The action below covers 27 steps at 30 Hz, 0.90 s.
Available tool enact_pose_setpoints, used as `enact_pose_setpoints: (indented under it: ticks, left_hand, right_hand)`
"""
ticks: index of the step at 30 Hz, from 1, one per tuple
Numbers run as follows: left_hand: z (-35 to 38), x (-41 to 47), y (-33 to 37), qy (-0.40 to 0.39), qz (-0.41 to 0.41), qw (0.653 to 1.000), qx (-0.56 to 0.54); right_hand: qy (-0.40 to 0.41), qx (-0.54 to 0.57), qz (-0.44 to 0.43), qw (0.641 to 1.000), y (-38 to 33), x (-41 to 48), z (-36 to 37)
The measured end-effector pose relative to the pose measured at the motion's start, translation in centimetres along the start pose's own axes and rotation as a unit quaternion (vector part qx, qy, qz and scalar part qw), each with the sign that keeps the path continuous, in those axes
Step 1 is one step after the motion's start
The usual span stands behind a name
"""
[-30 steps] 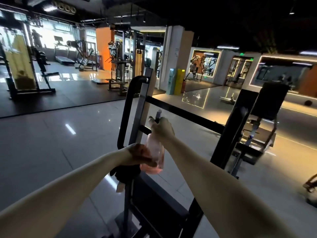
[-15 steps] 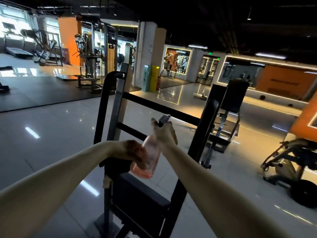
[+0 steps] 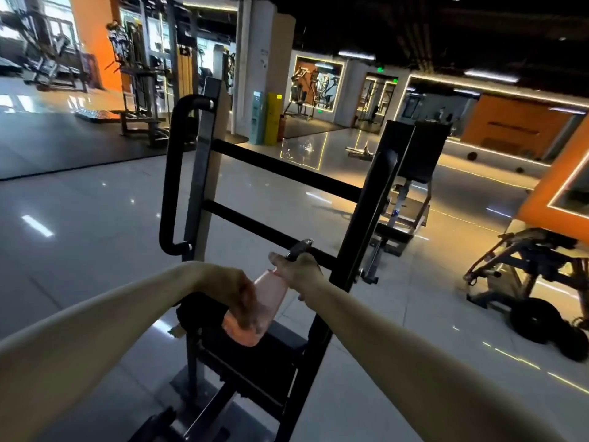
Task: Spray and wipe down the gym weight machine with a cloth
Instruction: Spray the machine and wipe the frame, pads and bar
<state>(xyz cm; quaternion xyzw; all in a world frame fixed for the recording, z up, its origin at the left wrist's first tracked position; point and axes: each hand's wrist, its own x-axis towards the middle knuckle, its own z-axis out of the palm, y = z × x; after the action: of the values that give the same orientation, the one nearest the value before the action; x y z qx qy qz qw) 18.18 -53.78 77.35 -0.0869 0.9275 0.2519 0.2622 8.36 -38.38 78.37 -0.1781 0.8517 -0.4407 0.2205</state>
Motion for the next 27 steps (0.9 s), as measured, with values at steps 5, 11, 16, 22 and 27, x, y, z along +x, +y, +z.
enact_pose_setpoints:
  ticks: [5,11,16,22,27]
  left_hand:
    - [1.6,-0.4,-1.6,-0.025,-0.021,0.999,-0.033]
    - [2.6,-0.6,-4.3,-0.006,-0.026,0.998,-0.048]
    - [2.7,-1.7,-5.9,0.031,-0.019,0.994,-0.104]
    - [2.1,-2.7,-7.5,0.068,-0.047,0.987,-0.139]
    - [2.0,-3.0,-9.2,0.094,-0.077,0.969,-0.217]
  right_hand:
    - [-0.021,-0.010,0.005,1.000,1.4,0.6,2.3]
    - [-0.054,-0.005,-0.006,0.998,0.7,1.9,4.4]
    - [-0.036,-0.020,-0.050,0.998,-0.7,3.1,6.6]
    - [-0.099,-0.038,-0.063,0.992,-3.4,4.8,8.6]
    - [-0.138,-0.043,-0.067,0.987,-5.7,6.1,9.7]
